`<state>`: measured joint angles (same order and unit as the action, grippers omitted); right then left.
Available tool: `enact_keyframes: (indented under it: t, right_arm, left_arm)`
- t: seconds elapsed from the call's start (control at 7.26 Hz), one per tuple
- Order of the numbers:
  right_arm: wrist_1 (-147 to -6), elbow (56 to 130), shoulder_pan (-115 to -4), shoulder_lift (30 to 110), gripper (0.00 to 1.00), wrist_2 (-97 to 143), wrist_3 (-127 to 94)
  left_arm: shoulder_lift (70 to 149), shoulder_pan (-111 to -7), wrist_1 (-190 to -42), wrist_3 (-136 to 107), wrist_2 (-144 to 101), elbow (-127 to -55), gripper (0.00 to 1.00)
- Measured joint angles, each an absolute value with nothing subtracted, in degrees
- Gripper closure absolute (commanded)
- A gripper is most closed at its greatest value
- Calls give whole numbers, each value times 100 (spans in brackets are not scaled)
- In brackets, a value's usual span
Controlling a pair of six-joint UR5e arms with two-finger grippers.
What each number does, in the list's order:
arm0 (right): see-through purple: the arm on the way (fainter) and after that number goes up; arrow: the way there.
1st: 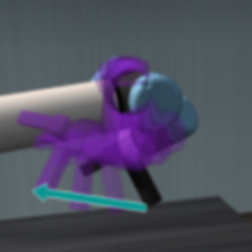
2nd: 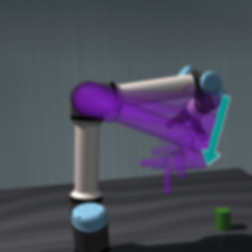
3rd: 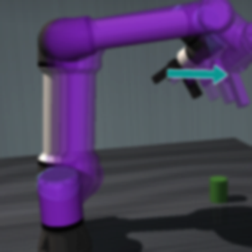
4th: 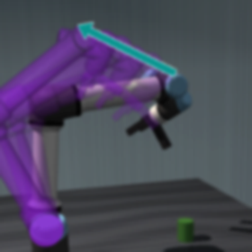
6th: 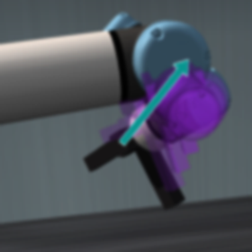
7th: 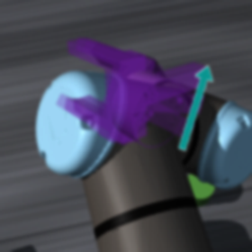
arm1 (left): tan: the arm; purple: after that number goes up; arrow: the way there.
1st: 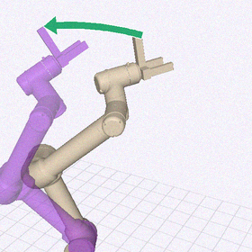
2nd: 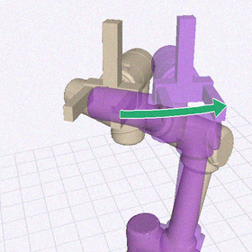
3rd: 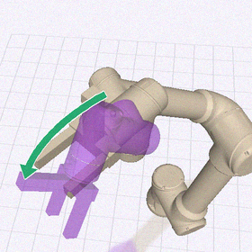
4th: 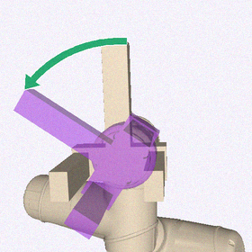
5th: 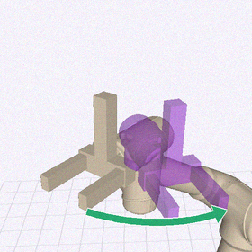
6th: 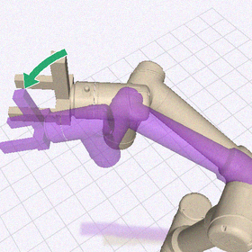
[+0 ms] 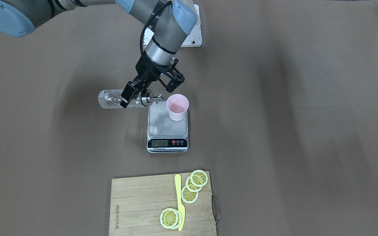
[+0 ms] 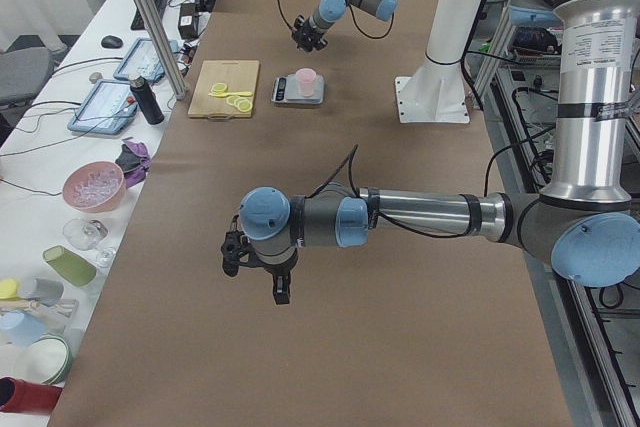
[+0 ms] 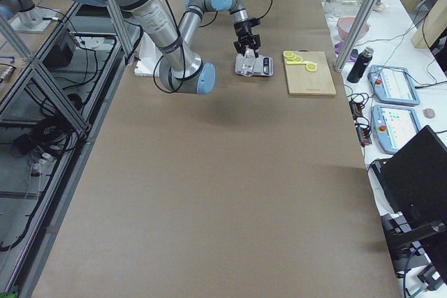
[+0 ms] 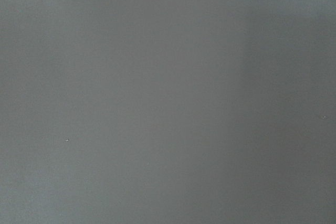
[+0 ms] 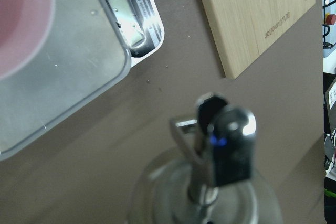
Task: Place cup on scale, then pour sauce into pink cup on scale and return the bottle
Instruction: 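Tilt the bottle upright and move it back toward its spot with the right gripper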
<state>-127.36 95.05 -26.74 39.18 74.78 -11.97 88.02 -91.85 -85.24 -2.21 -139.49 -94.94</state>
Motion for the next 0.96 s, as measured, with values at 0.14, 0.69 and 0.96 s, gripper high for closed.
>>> enact_keyframes:
  t: [0.14, 0.69, 0.96]
  right_arm:
    - [-12433, 9653, -2803, 4111, 68, 7522, -1084]
    - [-11350, 10223, -3399, 4748, 68, 7996, -552]
    - [-10647, 10452, -3633, 5144, 67, 8335, -435]
  left_arm:
    - [8810, -9185, -8525, -222, -13949, -9493, 2]
    - [8828, -9182, -8524, -223, -13948, -9484, 1]
    - [8892, -9174, -8506, -230, -13948, -9478, 1]
